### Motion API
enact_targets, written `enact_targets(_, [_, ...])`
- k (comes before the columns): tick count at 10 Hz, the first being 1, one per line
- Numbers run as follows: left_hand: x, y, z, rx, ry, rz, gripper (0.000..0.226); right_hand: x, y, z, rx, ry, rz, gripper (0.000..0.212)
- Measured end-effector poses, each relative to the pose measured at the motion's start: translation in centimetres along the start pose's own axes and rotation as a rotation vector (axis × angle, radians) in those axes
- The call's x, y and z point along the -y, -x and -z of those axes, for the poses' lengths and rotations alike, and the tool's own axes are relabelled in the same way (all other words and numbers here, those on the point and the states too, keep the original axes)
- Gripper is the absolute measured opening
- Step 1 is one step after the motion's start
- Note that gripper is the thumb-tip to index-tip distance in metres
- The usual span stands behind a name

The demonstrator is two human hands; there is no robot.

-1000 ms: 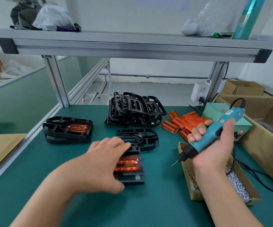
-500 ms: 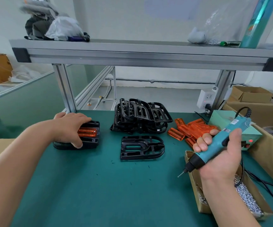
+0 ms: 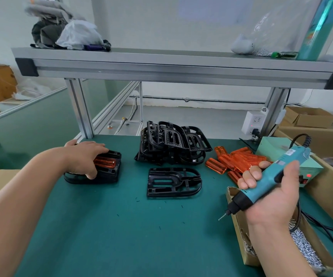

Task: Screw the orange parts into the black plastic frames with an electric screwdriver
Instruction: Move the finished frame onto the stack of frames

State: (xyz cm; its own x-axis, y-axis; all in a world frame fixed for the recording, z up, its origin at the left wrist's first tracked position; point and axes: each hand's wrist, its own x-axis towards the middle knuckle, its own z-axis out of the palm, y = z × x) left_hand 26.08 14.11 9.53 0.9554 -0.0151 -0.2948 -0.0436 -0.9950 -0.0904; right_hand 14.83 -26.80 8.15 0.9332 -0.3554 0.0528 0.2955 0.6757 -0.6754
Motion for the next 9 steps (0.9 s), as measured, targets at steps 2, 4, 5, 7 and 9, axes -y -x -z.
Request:
enact_targets(2, [-0.5, 0.7, -1.1, -0.103, 0.036, -0.009, 0.109, -0.4, -0.4, 0.5, -0.056, -0.012, 0.012, 0.052])
enact_targets(4, [-7.1, 3.9, -2.5, -0.442, 0.108, -0.2, 0.069, -0.9, -1.2, 1.7, -0.02, -0.003, 0.031, 0.05])
enact_targets(5, [-12.8, 5.6, -4.5, -0.441, 0.234, -0.342, 0.047, -1.2, -2.3, 2.3, 0.002, -0.05, 0.046, 0.053])
enact_targets(7, [-20.1, 4.4, -7.5, -0.423, 0.074, -0.34, 0.037, -2.0, -3.5, 4.0, 0.057, -0.063, 0.061, 0.052])
enact_targets(9, [-20.0, 4.6, -8.7, -0.486, 0.012, -0.318, 0.039, -1.3, -3.1, 3.3, 0.006, -0.07, 0.084, 0.051])
